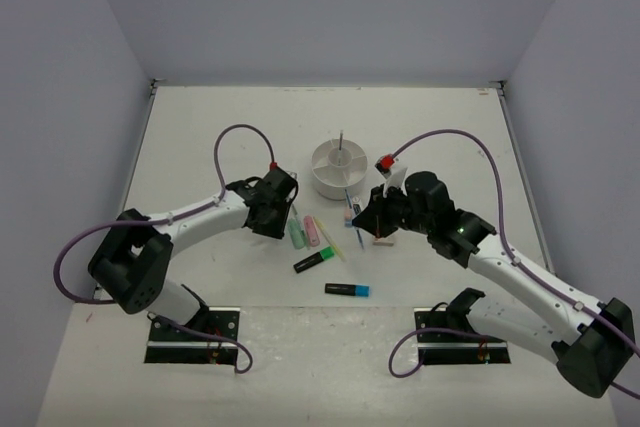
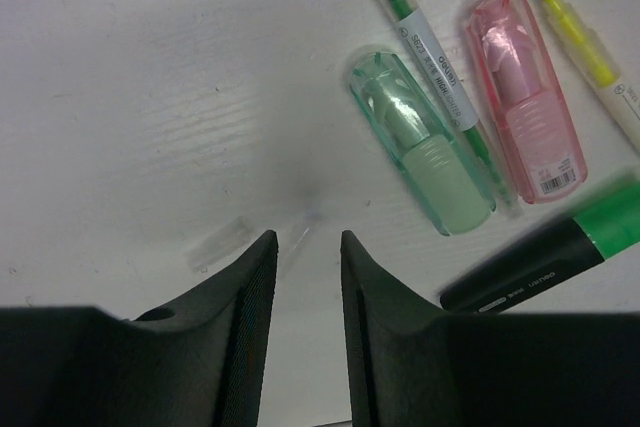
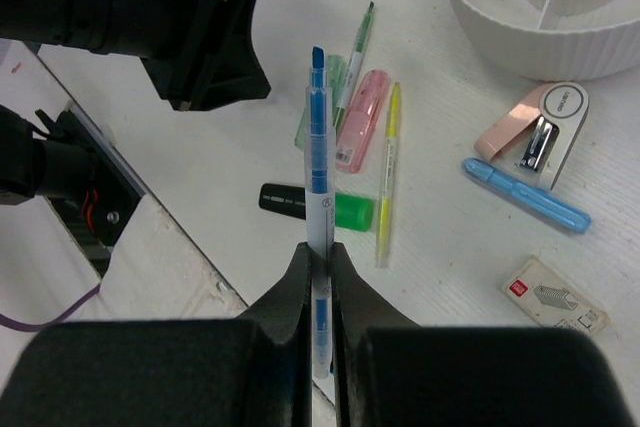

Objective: Sort the stationery into containers
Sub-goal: Close the pen cap on the pen.

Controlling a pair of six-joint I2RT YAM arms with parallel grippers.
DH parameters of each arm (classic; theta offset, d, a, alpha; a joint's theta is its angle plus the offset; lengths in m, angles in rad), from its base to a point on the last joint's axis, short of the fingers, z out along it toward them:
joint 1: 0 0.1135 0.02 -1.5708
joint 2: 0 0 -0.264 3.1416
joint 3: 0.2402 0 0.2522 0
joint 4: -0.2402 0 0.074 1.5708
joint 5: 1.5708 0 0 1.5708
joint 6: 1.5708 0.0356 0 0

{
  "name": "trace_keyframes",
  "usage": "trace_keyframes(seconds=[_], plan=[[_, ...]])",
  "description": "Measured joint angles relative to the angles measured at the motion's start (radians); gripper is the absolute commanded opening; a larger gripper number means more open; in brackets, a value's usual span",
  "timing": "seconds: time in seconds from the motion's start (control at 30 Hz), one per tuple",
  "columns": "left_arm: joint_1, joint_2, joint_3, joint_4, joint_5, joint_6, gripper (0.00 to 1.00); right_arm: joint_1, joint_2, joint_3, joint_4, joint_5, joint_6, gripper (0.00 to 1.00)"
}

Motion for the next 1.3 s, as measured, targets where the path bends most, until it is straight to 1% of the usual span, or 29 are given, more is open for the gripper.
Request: trace_keyframes(seconds=[0.3, 0.43, 0.67, 0.83, 1.03, 1.13, 1.2, 1.23, 1.3], plan=[[0.001, 0.103, 0.0, -0.034, 0.007, 0.0, 0.34, 0.002, -0.024, 0.0, -0.001, -0.011, -0.008, 0.0], [0.004, 0.109, 0.003, -0.039, 0.008, -0.001, 0.33, 0.003, -0.04, 0.0, -0.001, -0.023, -0.012, 0.0], [0.005, 0.113, 0.003, -0.039, 0.015, -0.003, 0.16, 0.006, -0.058, 0.0, -0.001, -0.023, -0.018, 0.0], [0.005, 0.116, 0.007, -0.04, 0.021, -0.003, 0.01, 0.006, -0.077, -0.001, -0.001, -0.023, -0.018, 0.0], [0.005, 0.109, 0.008, -0.044, 0.024, -0.008, 0.0, 0.006, -0.094, -0.004, 0.005, -0.024, -0.017, 0.0], [0.005, 0.06, 0.028, -0.061, 0.015, -0.043, 0.0, 0.006, -0.1, -0.028, 0.049, -0.056, -0.007, 0.0], [0.005, -0.013, 0.067, -0.058, 0.002, -0.089, 0.0, 0.006, -0.1, -0.056, 0.111, -0.107, 0.015, 0.0], [0.005, -0.058, 0.09, -0.04, -0.002, -0.111, 0.0, 0.008, -0.1, -0.071, 0.154, -0.131, 0.033, 0.0], [0.005, -0.169, 0.116, 0.046, -0.002, -0.163, 0.0, 0.027, -0.1, -0.114, 0.236, -0.15, 0.076, 0.0]])
